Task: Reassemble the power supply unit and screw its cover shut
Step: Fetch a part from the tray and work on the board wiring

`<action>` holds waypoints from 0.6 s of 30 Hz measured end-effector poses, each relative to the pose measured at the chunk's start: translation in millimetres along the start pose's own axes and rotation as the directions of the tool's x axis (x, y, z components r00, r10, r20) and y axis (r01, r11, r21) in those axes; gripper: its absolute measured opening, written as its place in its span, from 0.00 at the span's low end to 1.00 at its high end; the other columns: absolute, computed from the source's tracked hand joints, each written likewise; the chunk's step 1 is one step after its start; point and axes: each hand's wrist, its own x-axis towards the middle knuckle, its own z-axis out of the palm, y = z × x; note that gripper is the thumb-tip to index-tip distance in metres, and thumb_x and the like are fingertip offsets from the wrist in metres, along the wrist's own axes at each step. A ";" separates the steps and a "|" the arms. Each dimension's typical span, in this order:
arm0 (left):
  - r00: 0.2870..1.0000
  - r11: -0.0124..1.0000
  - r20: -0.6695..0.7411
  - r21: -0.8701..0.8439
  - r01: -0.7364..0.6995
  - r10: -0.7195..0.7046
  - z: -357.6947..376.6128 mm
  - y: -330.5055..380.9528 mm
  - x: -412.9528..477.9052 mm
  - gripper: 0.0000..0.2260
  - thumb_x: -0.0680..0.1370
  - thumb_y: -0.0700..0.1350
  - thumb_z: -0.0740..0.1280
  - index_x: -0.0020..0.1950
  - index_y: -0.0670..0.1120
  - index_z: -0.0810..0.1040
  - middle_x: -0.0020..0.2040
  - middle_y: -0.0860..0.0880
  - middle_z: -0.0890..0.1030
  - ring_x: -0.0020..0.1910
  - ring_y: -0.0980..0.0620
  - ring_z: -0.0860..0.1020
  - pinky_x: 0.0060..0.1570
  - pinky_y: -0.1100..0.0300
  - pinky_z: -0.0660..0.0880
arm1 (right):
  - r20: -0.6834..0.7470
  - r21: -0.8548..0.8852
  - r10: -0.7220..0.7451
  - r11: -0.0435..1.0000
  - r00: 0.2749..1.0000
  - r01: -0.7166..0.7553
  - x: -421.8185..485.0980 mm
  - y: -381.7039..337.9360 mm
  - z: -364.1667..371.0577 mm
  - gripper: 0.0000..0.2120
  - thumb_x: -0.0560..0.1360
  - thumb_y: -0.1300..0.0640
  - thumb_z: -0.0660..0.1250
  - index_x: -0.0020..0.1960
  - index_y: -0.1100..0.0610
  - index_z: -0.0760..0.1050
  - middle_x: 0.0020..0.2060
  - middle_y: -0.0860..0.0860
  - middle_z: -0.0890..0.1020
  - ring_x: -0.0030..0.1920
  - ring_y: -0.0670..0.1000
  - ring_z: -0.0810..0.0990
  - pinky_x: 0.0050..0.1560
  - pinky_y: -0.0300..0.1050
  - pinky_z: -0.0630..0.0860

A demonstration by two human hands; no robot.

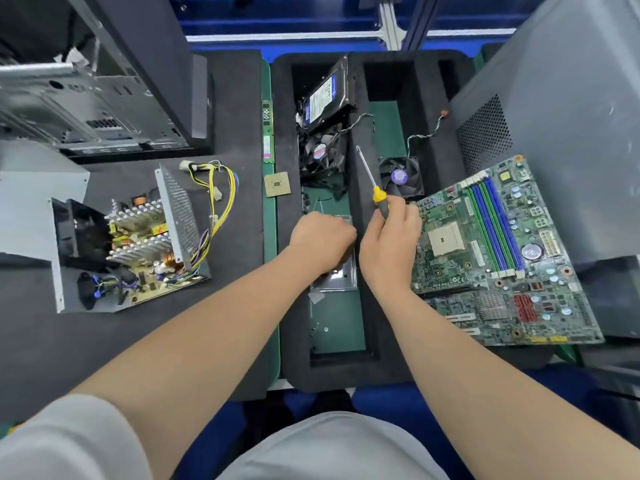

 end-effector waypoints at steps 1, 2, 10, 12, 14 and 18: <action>1.000 1.000 -0.004 0.017 -0.010 0.010 1.0 0.6 0.7 0.08 0.70 0.43 0.73 0.34 0.50 0.76 0.33 0.51 0.76 0.29 0.46 0.71 0.32 0.58 0.67 | 0.000 0.000 0.000 1.000 1.000 0.000 -0.1 0.1 -0.3 0.10 0.83 0.64 0.61 0.62 0.65 0.75 0.53 0.61 0.74 0.53 0.62 0.71 0.55 0.58 0.70; 1.000 0.999 -0.009 0.034 -0.020 0.021 2.3 0.7 1.2 0.11 0.70 0.42 0.72 0.32 0.50 0.72 0.34 0.50 0.77 0.30 0.45 0.73 0.33 0.57 0.69 | -0.001 0.003 0.001 1.000 1.000 -0.001 -0.4 -0.1 -0.7 0.10 0.83 0.64 0.61 0.62 0.65 0.75 0.52 0.61 0.74 0.53 0.62 0.71 0.55 0.58 0.70; 0.996 0.994 -0.038 0.081 -0.079 0.082 13.6 -0.6 3.5 0.04 0.78 0.41 0.69 0.45 0.47 0.76 0.45 0.48 0.81 0.44 0.42 0.82 0.36 0.53 0.72 | 0.011 0.005 0.023 1.000 1.000 -0.023 -0.9 -1.7 -2.2 0.10 0.84 0.63 0.61 0.63 0.64 0.75 0.54 0.60 0.74 0.54 0.59 0.71 0.54 0.50 0.67; 0.996 0.995 -0.053 0.076 -0.069 0.073 13.9 -0.7 3.1 0.02 0.78 0.41 0.69 0.47 0.46 0.77 0.43 0.49 0.80 0.42 0.42 0.81 0.34 0.53 0.71 | 0.014 0.009 0.028 1.000 0.999 -0.029 -1.0 -2.0 -2.2 0.10 0.84 0.63 0.61 0.63 0.64 0.75 0.54 0.59 0.74 0.55 0.59 0.71 0.54 0.50 0.68; 0.996 0.997 -0.069 0.054 -0.060 0.064 12.9 -0.6 2.2 0.04 0.77 0.42 0.70 0.45 0.46 0.76 0.42 0.50 0.79 0.40 0.42 0.80 0.34 0.54 0.70 | 0.013 0.010 0.031 0.999 0.999 -0.031 -1.2 -2.0 -1.9 0.10 0.84 0.62 0.61 0.64 0.64 0.75 0.54 0.59 0.74 0.55 0.59 0.71 0.55 0.52 0.69; 0.993 0.998 -0.106 -0.046 -0.048 0.043 10.1 -1.4 1.8 0.16 0.76 0.48 0.69 0.34 0.50 0.66 0.32 0.53 0.69 0.32 0.44 0.74 0.29 0.59 0.62 | 0.013 0.014 0.037 0.999 0.999 -0.038 -1.2 -2.1 -2.1 0.10 0.84 0.62 0.61 0.64 0.63 0.74 0.55 0.59 0.74 0.55 0.60 0.71 0.56 0.53 0.69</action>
